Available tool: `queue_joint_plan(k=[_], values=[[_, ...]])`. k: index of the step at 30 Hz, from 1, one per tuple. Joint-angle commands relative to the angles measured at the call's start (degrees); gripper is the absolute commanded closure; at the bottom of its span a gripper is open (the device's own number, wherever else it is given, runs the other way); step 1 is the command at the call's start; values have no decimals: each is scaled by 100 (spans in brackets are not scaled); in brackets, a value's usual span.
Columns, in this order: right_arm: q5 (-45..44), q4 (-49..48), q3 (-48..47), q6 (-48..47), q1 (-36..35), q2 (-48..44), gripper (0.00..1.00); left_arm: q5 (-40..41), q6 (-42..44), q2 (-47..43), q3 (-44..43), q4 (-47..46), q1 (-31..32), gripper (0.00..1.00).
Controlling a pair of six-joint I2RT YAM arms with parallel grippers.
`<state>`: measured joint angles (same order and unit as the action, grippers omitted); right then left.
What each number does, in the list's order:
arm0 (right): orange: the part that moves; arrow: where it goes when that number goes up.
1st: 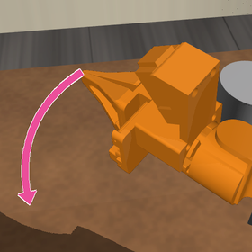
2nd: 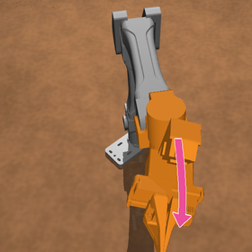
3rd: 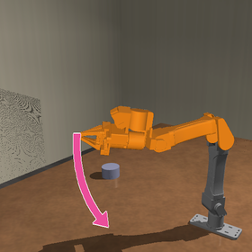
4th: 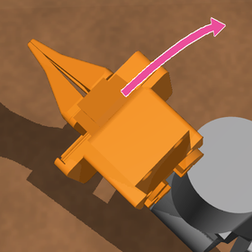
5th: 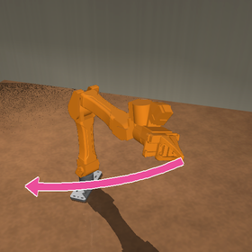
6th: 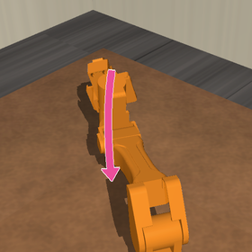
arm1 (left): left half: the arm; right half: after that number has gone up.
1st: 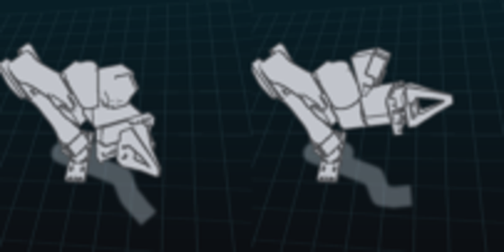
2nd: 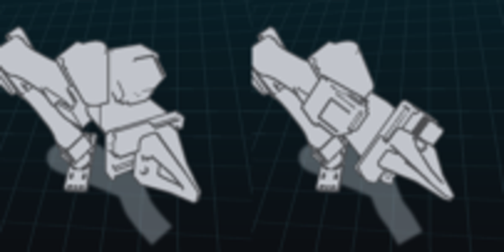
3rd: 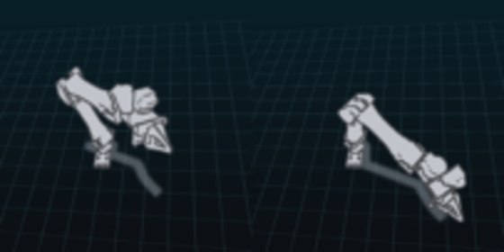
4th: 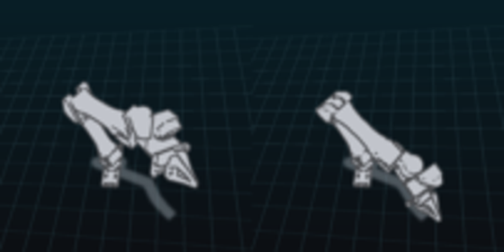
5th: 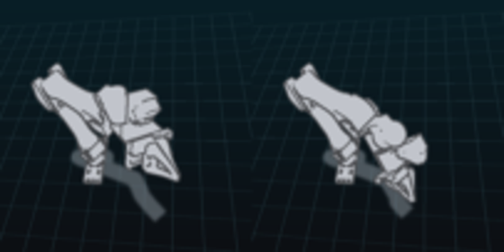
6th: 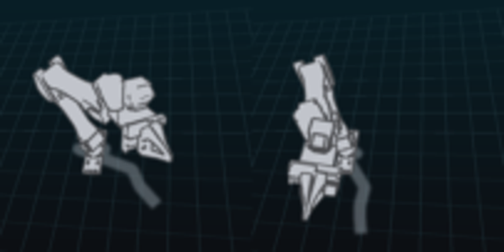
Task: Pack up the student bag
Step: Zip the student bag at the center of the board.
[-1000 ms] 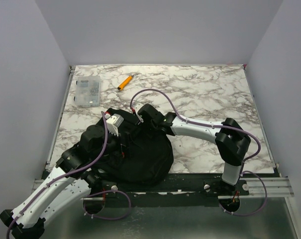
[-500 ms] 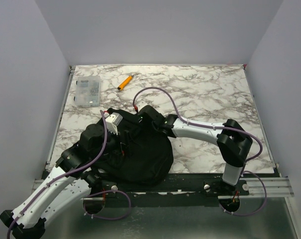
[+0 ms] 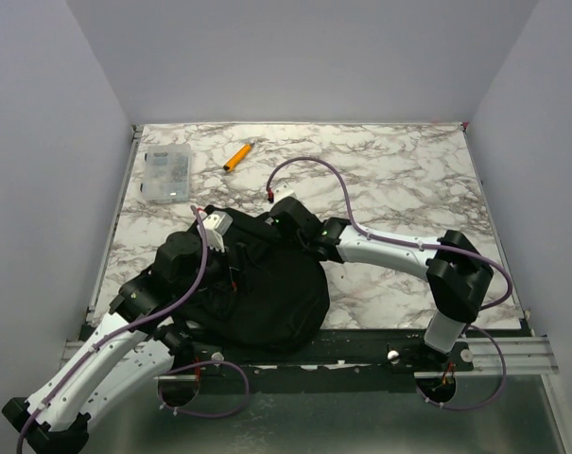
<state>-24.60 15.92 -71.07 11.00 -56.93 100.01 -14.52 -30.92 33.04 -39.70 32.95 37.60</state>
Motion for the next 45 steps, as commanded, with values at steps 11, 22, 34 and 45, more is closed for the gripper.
queue_joint_plan(k=[11,22,34,45], values=[[19,-343,-46,-113,-20,441,82,-200,15,205,-231,-158,-122,8],[-225,-134,127,322,-20,58,99,-236,13,421,-83,-256,-182,8],[-566,383,850,4044,146,-749,99,-710,-626,3030,-179,-2308,-794,43],[-349,1706,2771,5173,248,-3600,99,-99,-1074,4052,298,-3409,-1411,48]])
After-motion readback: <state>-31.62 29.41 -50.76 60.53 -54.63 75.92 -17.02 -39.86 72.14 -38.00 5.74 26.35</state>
